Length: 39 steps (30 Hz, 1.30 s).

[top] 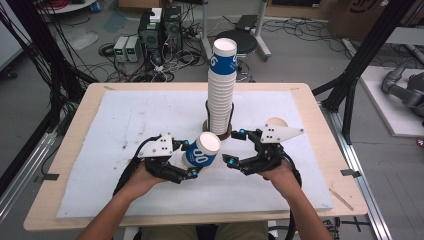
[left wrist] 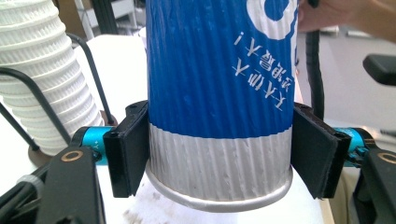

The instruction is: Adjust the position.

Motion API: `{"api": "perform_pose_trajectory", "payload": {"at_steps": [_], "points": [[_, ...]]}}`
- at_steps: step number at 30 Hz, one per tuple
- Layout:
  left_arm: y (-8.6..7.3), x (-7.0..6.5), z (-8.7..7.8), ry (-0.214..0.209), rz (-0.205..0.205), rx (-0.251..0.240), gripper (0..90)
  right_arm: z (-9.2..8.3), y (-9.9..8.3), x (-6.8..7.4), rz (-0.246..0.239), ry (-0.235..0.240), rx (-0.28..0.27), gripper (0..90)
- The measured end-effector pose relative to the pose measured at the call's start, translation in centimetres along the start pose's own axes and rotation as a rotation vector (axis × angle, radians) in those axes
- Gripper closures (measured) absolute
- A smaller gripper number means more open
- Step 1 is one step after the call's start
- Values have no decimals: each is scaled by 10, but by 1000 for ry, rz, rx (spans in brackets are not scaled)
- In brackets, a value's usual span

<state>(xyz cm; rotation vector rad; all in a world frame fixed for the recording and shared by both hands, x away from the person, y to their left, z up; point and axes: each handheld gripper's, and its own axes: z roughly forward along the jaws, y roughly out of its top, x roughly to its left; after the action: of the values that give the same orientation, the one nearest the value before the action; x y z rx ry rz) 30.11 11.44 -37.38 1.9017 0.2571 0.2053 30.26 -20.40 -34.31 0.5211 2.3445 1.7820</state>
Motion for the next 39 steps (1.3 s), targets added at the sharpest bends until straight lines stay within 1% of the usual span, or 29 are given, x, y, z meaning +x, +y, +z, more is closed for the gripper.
{"api": "perform_pose_trajectory", "payload": {"at_steps": [2,5,8,10,11,12,13,18,21,27,30,33,39], "points": [[2,1,-2,-9,5,29,280,-2,-2,-2,-10,-4,29,189],[6,3,-4,-23,7,74,279,-4,-4,-4,-21,2,59,189],[10,3,-6,-42,19,121,279,-5,-5,-6,-53,-1,103,188],[12,4,-6,-52,27,147,278,-5,-4,-7,-84,11,128,189],[13,4,-7,-54,30,162,278,-5,-3,-7,-91,17,134,188],[14,4,-6,-58,27,166,278,-5,-2,-6,-99,23,138,188],[14,4,-6,-59,30,176,278,-4,-1,-7,-113,30,144,189],[17,4,-5,-72,41,211,277,0,8,-6,-147,60,172,188],[19,5,-5,-80,48,232,277,4,14,-5,-172,86,196,188],[24,5,-5,-88,63,250,277,13,25,-3,-196,124,238,189],[24,4,-3,-95,72,264,277,19,29,-2,-216,139,251,189],[23,2,0,-105,79,281,277,25,31,-1,-226,153,271,188],[22,0,6,-128,84,291,277,38,33,3,-251,194,317,189]]}}
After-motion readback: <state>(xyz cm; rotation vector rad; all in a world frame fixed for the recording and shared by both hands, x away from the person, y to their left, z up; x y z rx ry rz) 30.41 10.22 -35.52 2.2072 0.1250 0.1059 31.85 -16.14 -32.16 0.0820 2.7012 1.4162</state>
